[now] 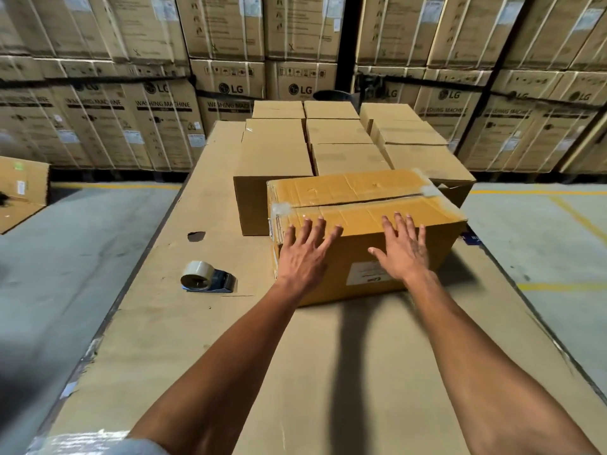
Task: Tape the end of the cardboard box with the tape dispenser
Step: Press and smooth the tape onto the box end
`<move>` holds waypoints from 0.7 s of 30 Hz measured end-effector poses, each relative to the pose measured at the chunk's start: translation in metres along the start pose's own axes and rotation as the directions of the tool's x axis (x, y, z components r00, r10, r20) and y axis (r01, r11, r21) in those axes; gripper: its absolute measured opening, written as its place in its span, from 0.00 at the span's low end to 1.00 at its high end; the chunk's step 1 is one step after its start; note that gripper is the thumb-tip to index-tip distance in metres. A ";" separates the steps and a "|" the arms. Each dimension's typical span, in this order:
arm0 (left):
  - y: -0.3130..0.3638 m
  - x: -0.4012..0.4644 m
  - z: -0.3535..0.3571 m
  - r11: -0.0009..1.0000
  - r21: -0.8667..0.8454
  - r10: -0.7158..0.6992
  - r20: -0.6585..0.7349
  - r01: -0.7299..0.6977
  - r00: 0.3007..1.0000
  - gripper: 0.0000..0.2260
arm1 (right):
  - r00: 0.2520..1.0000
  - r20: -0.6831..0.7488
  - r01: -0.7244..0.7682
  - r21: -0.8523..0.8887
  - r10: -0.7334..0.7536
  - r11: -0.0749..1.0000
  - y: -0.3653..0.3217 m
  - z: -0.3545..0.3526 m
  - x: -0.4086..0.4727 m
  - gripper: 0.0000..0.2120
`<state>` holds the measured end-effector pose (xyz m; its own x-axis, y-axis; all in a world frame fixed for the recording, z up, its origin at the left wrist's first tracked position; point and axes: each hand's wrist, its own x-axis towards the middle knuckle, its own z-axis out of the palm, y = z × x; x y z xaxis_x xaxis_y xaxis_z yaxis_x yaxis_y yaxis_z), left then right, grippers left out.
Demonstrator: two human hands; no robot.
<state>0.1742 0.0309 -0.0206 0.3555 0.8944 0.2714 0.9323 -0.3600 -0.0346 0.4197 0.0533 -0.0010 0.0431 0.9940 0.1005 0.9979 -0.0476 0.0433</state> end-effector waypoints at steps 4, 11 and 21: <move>-0.011 0.009 0.009 0.998 0.023 -0.058 -0.046 0.059 0.997 0.43 | 0.995 -0.085 0.054 -0.003 -0.054 0.999 -0.004 0.011 0.006 0.41; -0.033 0.026 0.011 0.981 0.088 -0.169 -0.030 0.171 0.985 0.42 | 0.991 -0.124 0.054 0.003 -0.053 0.999 -0.032 0.018 0.019 0.41; -0.030 0.032 0.009 0.970 0.101 -0.225 0.022 0.221 0.974 0.43 | 0.996 -0.080 0.048 -0.013 -0.048 0.999 -0.040 0.017 0.024 0.41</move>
<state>0.1577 0.0725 -0.0199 0.1384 0.9579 0.2513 0.9897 -0.1245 -0.0704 0.3814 0.0807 -0.0175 -0.0093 0.9841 0.1772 0.9981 -0.0016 0.0610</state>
